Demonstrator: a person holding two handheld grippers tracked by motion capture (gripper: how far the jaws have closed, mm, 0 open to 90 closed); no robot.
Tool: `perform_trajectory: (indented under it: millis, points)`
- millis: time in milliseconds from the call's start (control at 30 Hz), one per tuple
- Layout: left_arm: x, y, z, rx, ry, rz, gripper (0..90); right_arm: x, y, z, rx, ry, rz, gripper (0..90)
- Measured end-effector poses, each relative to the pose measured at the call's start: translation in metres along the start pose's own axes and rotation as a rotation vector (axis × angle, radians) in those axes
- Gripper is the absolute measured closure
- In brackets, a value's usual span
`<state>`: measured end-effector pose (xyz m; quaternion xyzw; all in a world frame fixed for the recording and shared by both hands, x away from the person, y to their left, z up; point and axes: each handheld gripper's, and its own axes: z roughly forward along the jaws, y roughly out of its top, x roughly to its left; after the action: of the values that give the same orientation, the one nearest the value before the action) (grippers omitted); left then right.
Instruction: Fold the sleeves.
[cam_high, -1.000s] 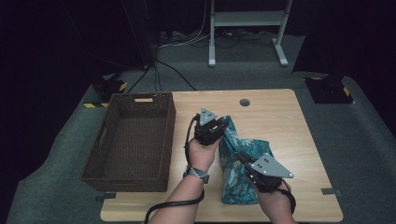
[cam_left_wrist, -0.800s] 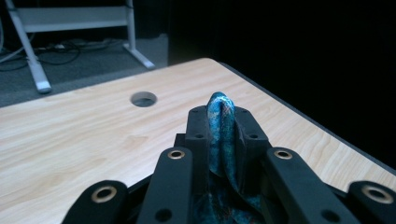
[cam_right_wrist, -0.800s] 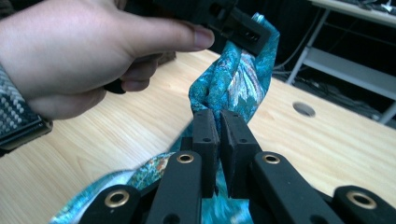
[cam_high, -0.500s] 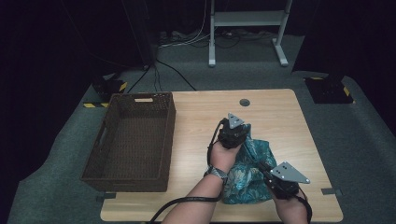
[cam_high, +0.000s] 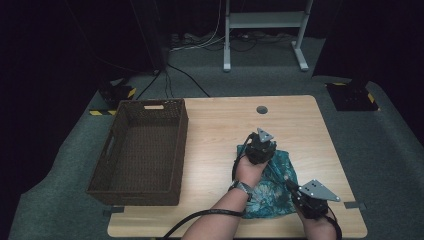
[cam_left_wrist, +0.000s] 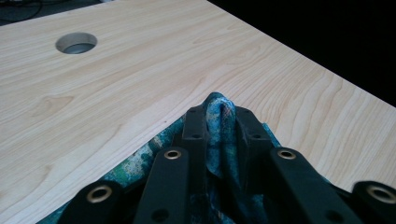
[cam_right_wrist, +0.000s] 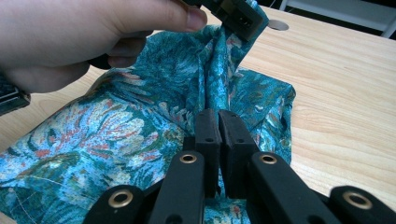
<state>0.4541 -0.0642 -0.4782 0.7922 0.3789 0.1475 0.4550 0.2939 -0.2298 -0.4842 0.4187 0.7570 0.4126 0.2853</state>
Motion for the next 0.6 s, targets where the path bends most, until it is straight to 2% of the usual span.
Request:
perform_trajectory:
  millis: [133, 300, 533, 600]
  points:
    - [-0.004, 0.002, 0.004, 0.002, -0.014, 0.008, 72.3, -0.002, -0.002, 0.0, 0.0, 0.001, 0.012, 86.5]
    - [-0.007, 0.003, 0.006, -0.004, -0.028, 0.013, 54.3, -0.001, -0.004, 0.001, -0.002, 0.004, 0.018, 85.2]
    - [-0.003, 0.004, -0.002, -0.008, -0.024, 0.015, 39.6, -0.001, -0.006, 0.003, 0.003, 0.009, 0.027, 79.1]
    - [-0.001, 0.004, -0.004, -0.005, -0.029, 0.013, 38.4, -0.001, -0.006, 0.004, 0.005, 0.009, 0.028, 77.7]
